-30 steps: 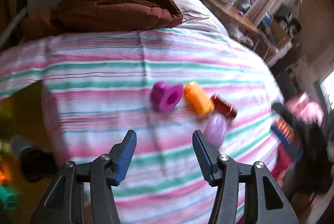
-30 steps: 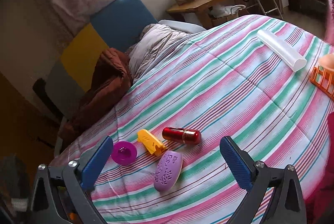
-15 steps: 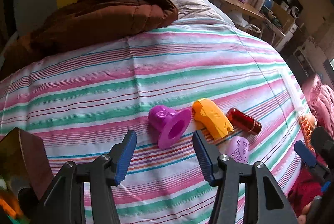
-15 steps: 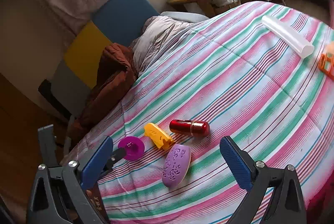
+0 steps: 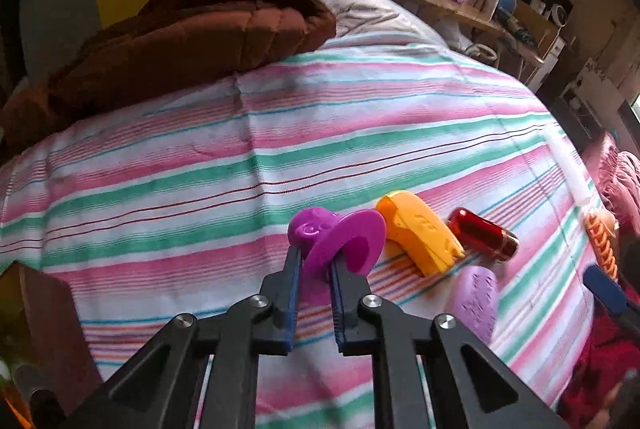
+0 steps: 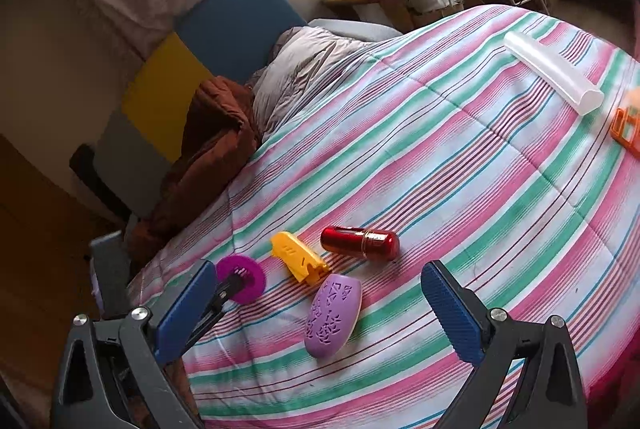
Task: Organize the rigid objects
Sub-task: 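Move the left tool to the magenta cup and grasp it, then lift the magenta cup with the left tool while the right tool grasps the purple oval block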
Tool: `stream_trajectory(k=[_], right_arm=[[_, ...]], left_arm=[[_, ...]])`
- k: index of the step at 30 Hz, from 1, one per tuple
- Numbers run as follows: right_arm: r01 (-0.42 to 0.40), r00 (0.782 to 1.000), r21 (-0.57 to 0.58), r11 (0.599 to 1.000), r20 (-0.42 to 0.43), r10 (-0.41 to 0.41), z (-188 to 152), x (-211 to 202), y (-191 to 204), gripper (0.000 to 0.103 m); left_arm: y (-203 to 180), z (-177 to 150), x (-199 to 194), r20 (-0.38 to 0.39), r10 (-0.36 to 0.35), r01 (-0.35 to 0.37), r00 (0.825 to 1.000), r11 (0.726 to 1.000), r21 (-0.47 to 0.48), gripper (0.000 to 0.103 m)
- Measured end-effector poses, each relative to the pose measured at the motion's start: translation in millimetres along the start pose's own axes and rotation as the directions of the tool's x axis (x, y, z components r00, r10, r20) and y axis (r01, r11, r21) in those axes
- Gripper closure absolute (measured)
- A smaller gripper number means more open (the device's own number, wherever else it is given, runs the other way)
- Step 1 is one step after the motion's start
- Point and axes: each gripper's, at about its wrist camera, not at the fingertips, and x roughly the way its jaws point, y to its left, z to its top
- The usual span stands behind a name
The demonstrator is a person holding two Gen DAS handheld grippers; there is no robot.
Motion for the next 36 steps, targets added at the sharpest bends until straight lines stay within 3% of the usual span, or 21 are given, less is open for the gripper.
stream_trajectory(k=[5, 12, 17, 22, 26, 28, 33, 36], right_arm=[[0.005, 1.0, 0.033, 0.999, -0.015, -0.005, 1, 3, -8, 0.0], [0.023, 0.994, 0.046, 0.999, -0.105, -0.018, -4, 21, -11, 0.0], [0.09, 0.982, 0.051, 0.995, -0.168, -0.08, -9, 35, -20, 0.0], [0.199, 0.973, 0.093, 0.976, -0.136, -0.185, -5, 30, -37, 0.003], [0.246, 0.959, 0.088, 0.965, -0.17, -0.229, -6, 36, -43, 0.017], [0.259, 0.942, 0.074, 0.963, -0.24, -0.235, -10, 49, -46, 0.017], [0.316, 0.914, -0.044, 0.948, -0.253, -0.316, -15, 60, -33, 0.014], [0.31, 0.918, -0.057, 0.949, -0.24, -0.314, -17, 63, -30, 0.008]], left_arm=[[-5, -18, -44, 0.058, -0.01, 0.008, 0.998, 0.999, 0.034, 0.091], [-3, -58, -109, 0.145, -0.02, 0.016, 0.989, 0.999, 0.032, 0.091], [-2, -89, -143, 0.192, -0.009, 0.003, 0.981, 1.0, 0.03, 0.091], [1, -112, -167, 0.226, -0.002, -0.002, 0.974, 1.0, 0.018, 0.091], [5, -127, -182, 0.243, 0.004, -0.006, 0.97, 1.0, 0.005, 0.091], [8, -132, -189, 0.249, 0.003, -0.002, 0.969, 1.0, -0.005, 0.091], [17, -144, -201, 0.258, 0.007, 0.001, 0.966, 1.0, -0.03, 0.091], [24, -149, -206, 0.26, 0.009, 0.003, 0.966, 0.999, -0.046, 0.091]])
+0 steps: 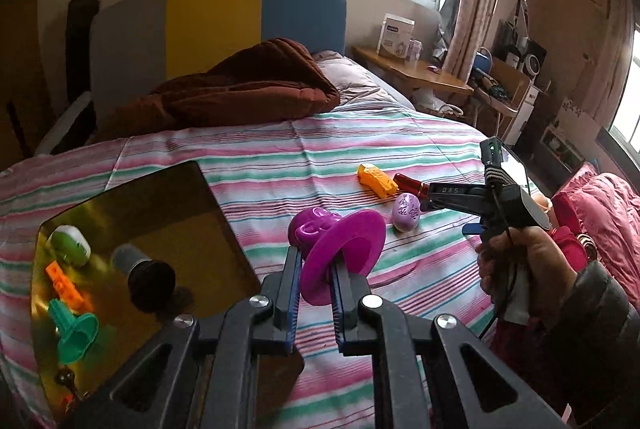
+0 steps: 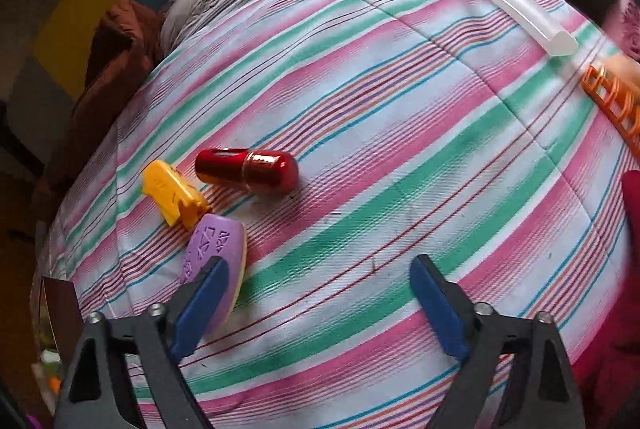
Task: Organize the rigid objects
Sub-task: 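Lift the magenta cup with the left tool while the right tool grasps the purple oval block, then carry the magenta cup into the gold tray and open the left tool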
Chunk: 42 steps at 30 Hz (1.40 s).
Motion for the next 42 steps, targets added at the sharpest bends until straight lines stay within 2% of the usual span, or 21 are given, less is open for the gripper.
stream_trajectory(k=[5, 10, 11, 12, 13, 16, 19, 23, 25, 26, 27, 30, 32, 33, 35, 42], right_arm=[[-0.042, 0.998, 0.083, 0.996, 0.046, 0.038, -2, -5, -10, 0.008], [-0.055, 0.998, 0.088, 0.995, 0.032, 0.053, -1, -6, -11, 0.008], [-0.076, 0.997, 0.087, 0.993, 0.029, 0.073, -1, -7, -9, 0.015], [-0.102, 0.995, 0.074, 0.992, 0.027, 0.1, -1, -8, -6, 0.026], [-0.123, 0.992, 0.055, 0.991, 0.018, 0.122, -3, -6, 0, 0.029], [-0.157, 0.987, -0.027, 0.987, -0.03, 0.156, -10, -4, 18, 0.029], [-0.162, 0.986, -0.097, 0.982, -0.054, 0.157, -12, 1, 40, 0.029], [-0.067, 0.997, -0.127, 0.99, -0.045, 0.062, -2, 19, 58, 0.028], [0.013, 1.0, -0.197, 0.98, 0.014, -0.01, -5, 20, 71, 0.041], [0.095, 0.995, -0.264, 0.96, 0.049, -0.085, -9, 24, 79, 0.054], [0.166, 0.985, -0.346, 0.923, 0.103, -0.139, -16, 25, 87, 0.056], [0.247, 0.963, -0.49, 0.836, 0.223, -0.153, -37, 26, 100, 0.056], [0.22, 0.969, -0.464, 0.858, 0.204, -0.138, -35, 26, 95, 0.056], [0.183, 0.977, -0.429, 0.884, 0.182, -0.114, -31, 26, 89, 0.056], [0.152, 0.981, -0.41, 0.899, 0.175, -0.086, -30, 27, 89, 0.055], [0.171, 0.976, -0.424, 0.89, 0.198, -0.093, -36, 28, 92, 0.055]], left_arm=[[12, -3, -12, 0.015, 0.007, -0.006, 1.0, 0.999, -0.032, 0.091], [23, -6, -19, 0.027, 0.025, -0.024, 0.999, 0.998, -0.053, 0.091], [26, -7, -21, 0.031, 0.029, -0.027, 0.999, 0.998, -0.056, 0.091], [28, -8, -24, 0.035, 0.035, -0.033, 0.999, 0.998, -0.059, 0.091], [31, -8, -26, 0.038, 0.042, -0.04, 0.998, 0.997, -0.061, 0.091], [41, -10, -33, 0.05, 0.069, -0.066, 0.996, 0.996, -0.068, 0.091], [53, -13, -38, 0.053, 0.084, -0.079, 0.995, 0.993, -0.088, 0.091], [65, -18, -42, 0.051, 0.104, -0.098, 0.993, 0.989, -0.111, 0.091], [72, -19, -45, 0.055, 0.123, -0.115, 0.991, 0.986, -0.12, 0.091], [76, -20, -47, 0.057, 0.134, -0.126, 0.989, 0.984, -0.126, 0.091], [78, -21, -50, 0.06, 0.144, -0.135, 0.988, 0.982, -0.134, 0.091], [88, -23, -56, 0.07, 0.178, -0.165, 0.982, 0.974, -0.155, 0.091], [96, -23, -59, 0.074, 0.204, -0.189, 0.976, 0.966, -0.175, 0.091], [99, -24, -61, 0.076, 0.221, -0.205, 0.972, 0.962, -0.183, 0.091], [103, -25, -62, 0.074, 0.248, -0.23, 0.966, 0.954, -0.19, 0.091], [111, -30, -67, 0.062, 0.32, -0.303, 0.945, 0.934, -0.191, 0.091]])
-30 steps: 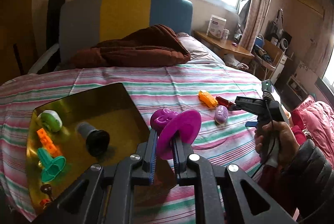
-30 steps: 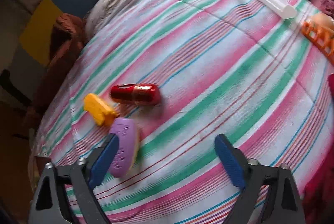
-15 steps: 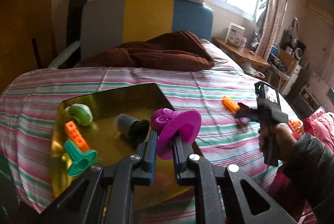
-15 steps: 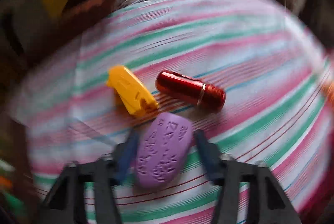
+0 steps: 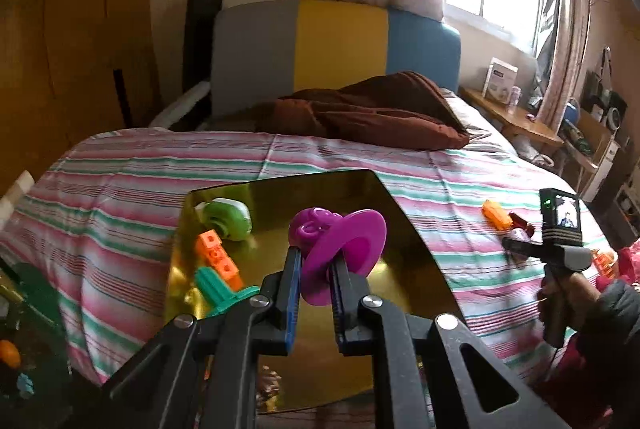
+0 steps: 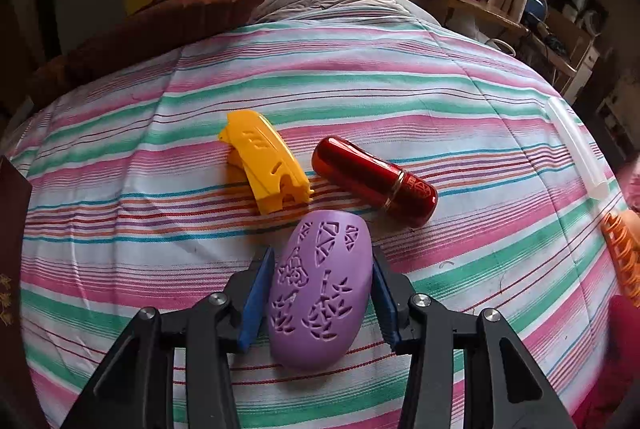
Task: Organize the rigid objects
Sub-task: 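Carry the magenta cup into the gold tray and open the left tool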
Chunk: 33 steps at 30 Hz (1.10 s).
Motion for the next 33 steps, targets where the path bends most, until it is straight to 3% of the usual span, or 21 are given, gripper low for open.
stream_trajectory(k=[26, 29, 33], right_arm=[[0.019, 0.999, -0.068, 0.997, 0.03, -0.017, -1, 0, 6, 0.054], [0.028, 0.999, -0.083, 0.996, 0.033, -0.025, -2, -1, 7, 0.055], [0.03, 0.999, -0.089, 0.996, 0.032, -0.027, -1, -1, 7, 0.056]], left_arm=[[28, -25, 10, -0.072, 0.056, -0.058, 0.996, 0.998, -0.024, 0.091], [42, -33, 11, -0.093, 0.038, -0.043, 0.995, 0.997, -0.058, 0.091], [77, -41, 14, -0.134, -0.038, 0.014, 0.99, 0.984, -0.178, 0.091]])
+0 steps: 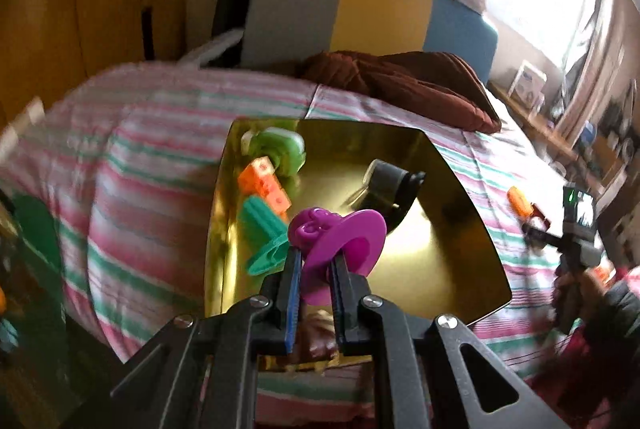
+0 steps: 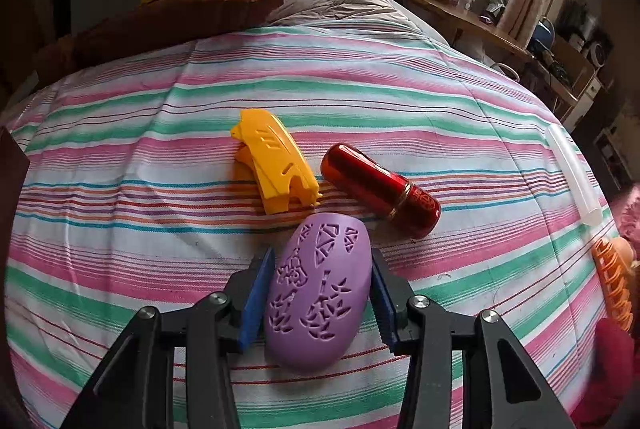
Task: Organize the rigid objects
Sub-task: 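Carry the magenta cup into the gold tray and open the left tool, then carry the purple oval block into the gold tray and open the right tool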
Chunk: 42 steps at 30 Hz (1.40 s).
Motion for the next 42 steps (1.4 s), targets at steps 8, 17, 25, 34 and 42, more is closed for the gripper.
stream_trajectory(k=[8, 17, 25, 34, 42], right_arm=[[0.0, 1.0, -0.003, 1.0, -0.007, 0.0, 1, 0, 0, 0.057], [-0.001, 1.0, 0.001, 1.0, -0.01, 0.001, 1, 0, 0, 0.057], [-0.001, 1.0, 0.001, 1.0, -0.014, 0.001, 1, 1, -1, 0.057], [0.005, 1.0, -0.01, 1.0, -0.011, -0.005, 2, 1, 0, 0.057], [0.013, 1.0, -0.023, 1.0, -0.004, -0.013, 1, 1, 2, 0.057]], left_arm=[[19, 14, 7, -0.032, -0.093, 0.091, 0.995, 0.994, -0.063, 0.091], [-21, 62, 62, -0.108, -0.094, 0.098, 0.99, 0.994, 0.038, 0.091], [-32, 87, 127, -0.224, 0.013, 0.017, 0.974, 0.992, 0.129, 0.091], [-24, 87, 102, -0.149, 0.029, -0.015, 0.988, 0.995, 0.096, 0.084], [-12, 57, 40, -0.015, 0.054, -0.053, 0.998, 0.997, 0.058, 0.081]])
